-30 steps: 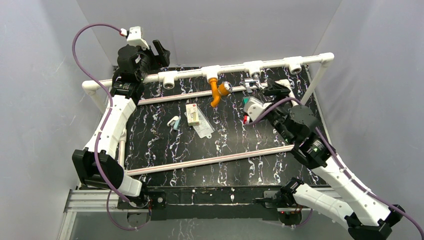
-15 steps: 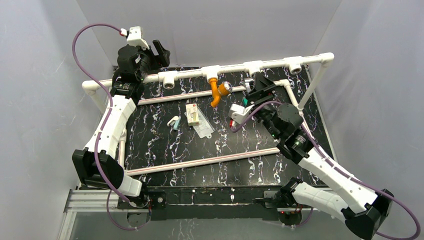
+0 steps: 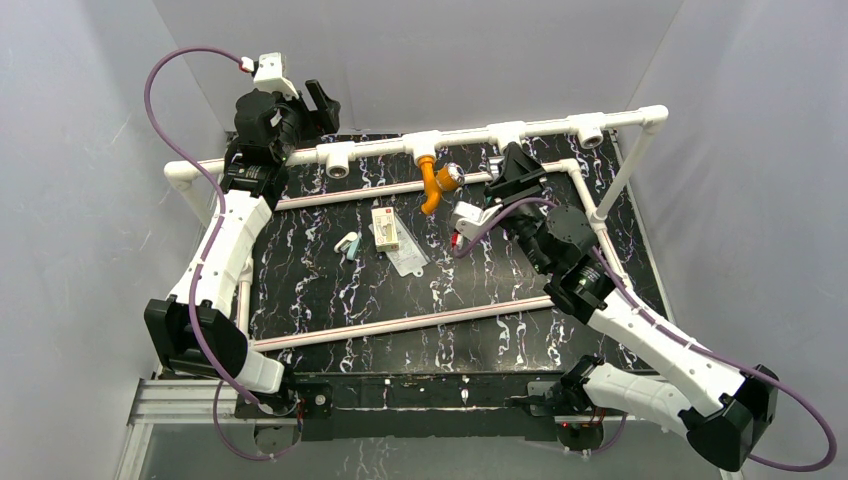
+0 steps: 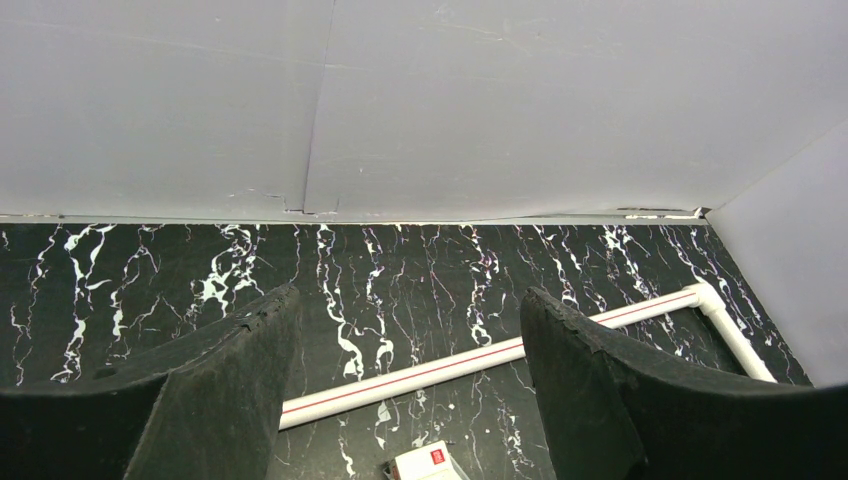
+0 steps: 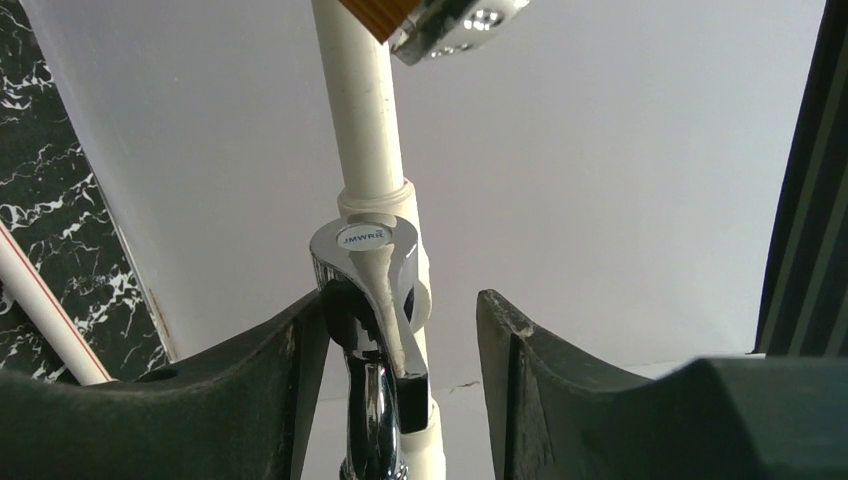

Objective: Install the water faucets

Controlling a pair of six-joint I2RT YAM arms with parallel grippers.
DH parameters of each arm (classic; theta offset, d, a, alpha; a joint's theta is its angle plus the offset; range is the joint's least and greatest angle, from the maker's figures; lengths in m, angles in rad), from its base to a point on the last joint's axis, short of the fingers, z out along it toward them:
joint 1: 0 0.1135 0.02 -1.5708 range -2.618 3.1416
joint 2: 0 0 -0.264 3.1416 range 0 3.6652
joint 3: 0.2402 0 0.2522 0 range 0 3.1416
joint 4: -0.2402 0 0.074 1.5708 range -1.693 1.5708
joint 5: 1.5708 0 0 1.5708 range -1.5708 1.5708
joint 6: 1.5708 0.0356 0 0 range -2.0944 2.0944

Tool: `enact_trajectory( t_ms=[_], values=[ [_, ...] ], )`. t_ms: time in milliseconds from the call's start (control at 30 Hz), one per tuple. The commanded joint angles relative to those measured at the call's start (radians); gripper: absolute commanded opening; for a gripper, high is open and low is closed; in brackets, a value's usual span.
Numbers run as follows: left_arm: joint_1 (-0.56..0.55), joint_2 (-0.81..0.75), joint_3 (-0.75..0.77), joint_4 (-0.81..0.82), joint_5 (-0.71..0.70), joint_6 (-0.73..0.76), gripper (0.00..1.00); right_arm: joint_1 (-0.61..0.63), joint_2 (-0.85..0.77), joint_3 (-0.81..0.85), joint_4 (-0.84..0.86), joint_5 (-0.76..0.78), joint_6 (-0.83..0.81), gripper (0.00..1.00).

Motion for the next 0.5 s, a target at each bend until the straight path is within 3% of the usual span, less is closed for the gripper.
enact_trajectory(
  t_ms=[0,233,367,467],
  values=[
    [0.014,0.121,-0.113,-0.272,-0.012,0.003,0.78,0.006,0.006,-0.018,0.086,0.033,0.033,0.60],
    [0.013,0.122,-0.113,-0.272,-0.013,0.004,0.78,0.006,0.021,-0.025,0.095,0.052,0.058,0.44],
    [0.014,0.122,-0.113,-0.272,-0.011,0.002,0.78,0.006,0.025,-0.023,0.111,0.075,0.101,0.29],
    [0.013,0.122,-0.113,-0.273,-0.010,0.002,0.78,0.006,0.026,-0.022,0.113,0.084,0.144,0.13]
  ],
)
